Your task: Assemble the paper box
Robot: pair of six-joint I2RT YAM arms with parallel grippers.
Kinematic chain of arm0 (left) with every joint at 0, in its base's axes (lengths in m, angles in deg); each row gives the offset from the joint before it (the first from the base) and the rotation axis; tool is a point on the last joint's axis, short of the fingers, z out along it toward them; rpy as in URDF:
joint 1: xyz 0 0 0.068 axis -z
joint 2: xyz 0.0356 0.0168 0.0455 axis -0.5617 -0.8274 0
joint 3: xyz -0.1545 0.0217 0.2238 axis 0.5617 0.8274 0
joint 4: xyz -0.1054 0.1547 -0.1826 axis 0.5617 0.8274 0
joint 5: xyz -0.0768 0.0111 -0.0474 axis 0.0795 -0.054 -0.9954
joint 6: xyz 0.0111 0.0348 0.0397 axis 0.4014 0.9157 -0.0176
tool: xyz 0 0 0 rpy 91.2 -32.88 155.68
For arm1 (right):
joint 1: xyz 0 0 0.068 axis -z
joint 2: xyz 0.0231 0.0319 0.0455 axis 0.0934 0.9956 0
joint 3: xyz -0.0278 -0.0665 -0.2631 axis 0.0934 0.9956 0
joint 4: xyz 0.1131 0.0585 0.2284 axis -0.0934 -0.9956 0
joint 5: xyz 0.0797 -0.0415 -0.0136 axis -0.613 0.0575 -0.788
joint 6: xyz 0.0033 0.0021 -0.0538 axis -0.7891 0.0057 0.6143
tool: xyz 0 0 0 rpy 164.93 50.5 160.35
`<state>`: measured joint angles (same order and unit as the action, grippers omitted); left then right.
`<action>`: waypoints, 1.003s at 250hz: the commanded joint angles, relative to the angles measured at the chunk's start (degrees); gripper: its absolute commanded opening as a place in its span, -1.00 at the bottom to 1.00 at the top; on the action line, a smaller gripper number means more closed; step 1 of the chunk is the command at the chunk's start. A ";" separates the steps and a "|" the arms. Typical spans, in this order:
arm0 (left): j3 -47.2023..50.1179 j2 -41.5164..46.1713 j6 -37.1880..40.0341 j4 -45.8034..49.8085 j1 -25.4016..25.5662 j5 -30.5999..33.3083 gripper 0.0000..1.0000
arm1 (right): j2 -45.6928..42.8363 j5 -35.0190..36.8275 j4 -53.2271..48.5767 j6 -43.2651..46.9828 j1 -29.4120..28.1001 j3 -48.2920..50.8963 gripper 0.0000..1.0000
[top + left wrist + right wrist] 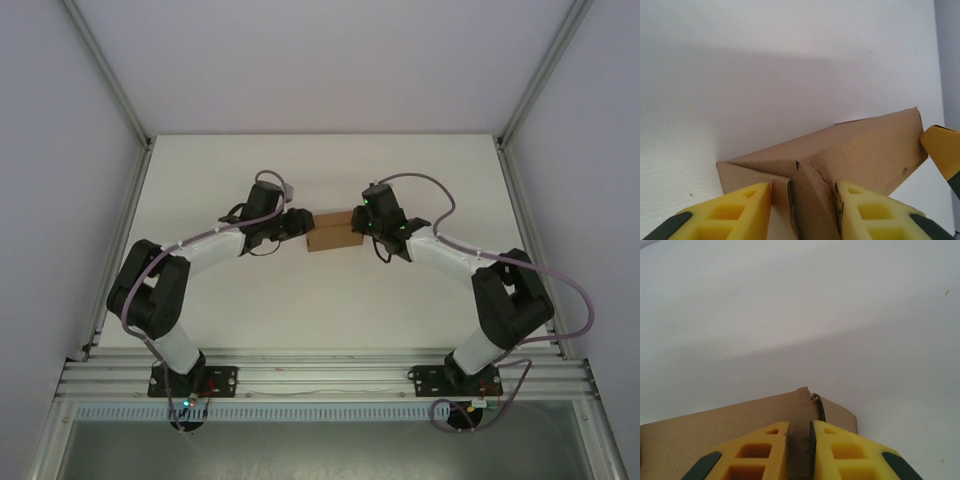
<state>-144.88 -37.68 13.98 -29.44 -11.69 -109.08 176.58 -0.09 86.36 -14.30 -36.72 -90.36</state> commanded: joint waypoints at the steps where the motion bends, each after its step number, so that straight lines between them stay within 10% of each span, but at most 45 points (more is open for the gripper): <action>1: 5.01 -1.11 0.56 9.11 -1.28 0.67 -0.22 | 4.21 1.26 -12.84 -0.07 0.64 4.26 -0.68; 157: 1.70 5.71 -0.93 6.94 -1.97 -2.51 0.10 | 4.54 -1.37 -12.52 -0.11 0.95 3.84 -0.68; 251: 12.83 4.09 -5.91 -1.73 -3.67 -3.22 -0.30 | 4.91 -1.12 -11.76 -0.95 0.99 4.90 -0.69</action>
<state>-137.62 -32.02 9.85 -32.35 -13.59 -114.50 177.22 -3.43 87.96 -14.37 -36.43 -90.25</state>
